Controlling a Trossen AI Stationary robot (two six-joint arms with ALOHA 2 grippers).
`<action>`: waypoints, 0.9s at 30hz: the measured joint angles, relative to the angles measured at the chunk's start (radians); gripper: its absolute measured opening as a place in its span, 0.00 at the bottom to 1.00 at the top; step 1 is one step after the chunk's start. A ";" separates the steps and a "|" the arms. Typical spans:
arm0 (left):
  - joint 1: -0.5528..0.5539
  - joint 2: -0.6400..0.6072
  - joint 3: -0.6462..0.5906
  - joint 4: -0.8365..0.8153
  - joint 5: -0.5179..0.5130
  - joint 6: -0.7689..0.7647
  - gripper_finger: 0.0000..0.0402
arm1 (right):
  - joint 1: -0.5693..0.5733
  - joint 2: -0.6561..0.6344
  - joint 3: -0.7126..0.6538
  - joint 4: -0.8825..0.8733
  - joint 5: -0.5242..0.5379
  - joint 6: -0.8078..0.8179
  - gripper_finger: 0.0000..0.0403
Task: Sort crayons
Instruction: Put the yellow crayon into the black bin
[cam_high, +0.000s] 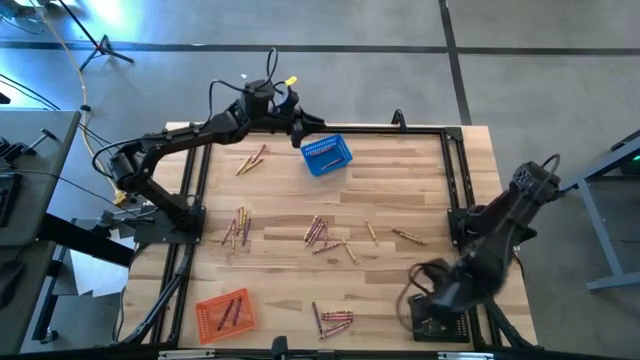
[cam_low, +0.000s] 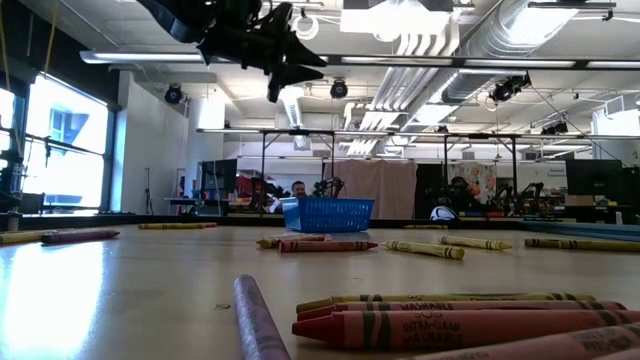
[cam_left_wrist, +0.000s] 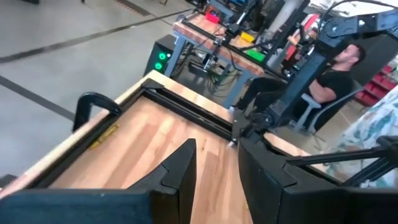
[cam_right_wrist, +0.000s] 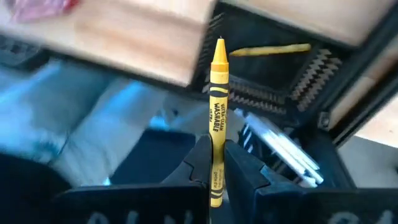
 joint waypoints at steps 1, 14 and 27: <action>0.003 0.000 0.000 0.000 0.000 0.001 0.26 | 0.015 0.005 0.000 -0.020 0.009 0.018 0.03; 0.010 -0.026 0.000 -0.014 0.111 -0.034 0.26 | 0.006 0.122 0.000 -0.018 -0.016 -0.094 0.03; 0.010 -0.031 0.000 -0.016 0.113 -0.037 0.26 | 0.024 0.151 -0.268 0.383 -0.062 -0.036 0.03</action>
